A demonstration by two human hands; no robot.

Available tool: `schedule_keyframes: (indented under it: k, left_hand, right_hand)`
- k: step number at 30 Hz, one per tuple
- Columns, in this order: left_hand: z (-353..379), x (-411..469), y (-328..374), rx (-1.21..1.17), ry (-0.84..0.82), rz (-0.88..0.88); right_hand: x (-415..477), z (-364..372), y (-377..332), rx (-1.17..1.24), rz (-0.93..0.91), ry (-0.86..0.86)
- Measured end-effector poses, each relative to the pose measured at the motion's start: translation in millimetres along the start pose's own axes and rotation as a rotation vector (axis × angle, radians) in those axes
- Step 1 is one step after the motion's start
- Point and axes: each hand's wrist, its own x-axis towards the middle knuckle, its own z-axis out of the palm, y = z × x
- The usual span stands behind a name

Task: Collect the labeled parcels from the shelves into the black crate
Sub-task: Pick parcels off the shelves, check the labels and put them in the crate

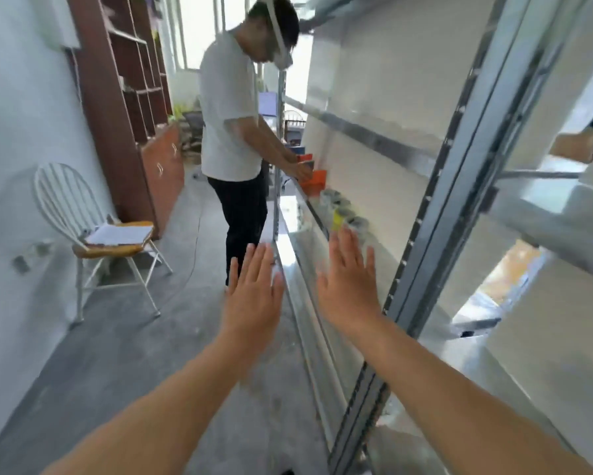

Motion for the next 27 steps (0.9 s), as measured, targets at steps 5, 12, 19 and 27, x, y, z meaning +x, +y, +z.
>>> schedule_keyframes:
  k: [5, 12, 19, 27]
  left_hand:
    - [-107.2, 52.9, 77.2, 0.067, 0.166, 0.150]
    - [-167.7, 94.7, 120.7, 0.092, 0.259, 0.286]
    - [-173.2, 89.8, 123.1, 0.010, 0.271, 0.336]
    - [-160.2, 88.5, 142.5, -0.081, 0.151, 0.499]
  right_hand:
    - [-0.2, -117.5, -13.6, -0.113, 0.023, 0.187]
    - [-5.1, -204.6, -17.7, -0.231, 0.045, 0.347]
    - [2.9, -234.7, -31.2, -0.282, 0.177, 0.454]
    - [-30.0, -246.5, -30.9, -0.401, 0.332, 0.502]
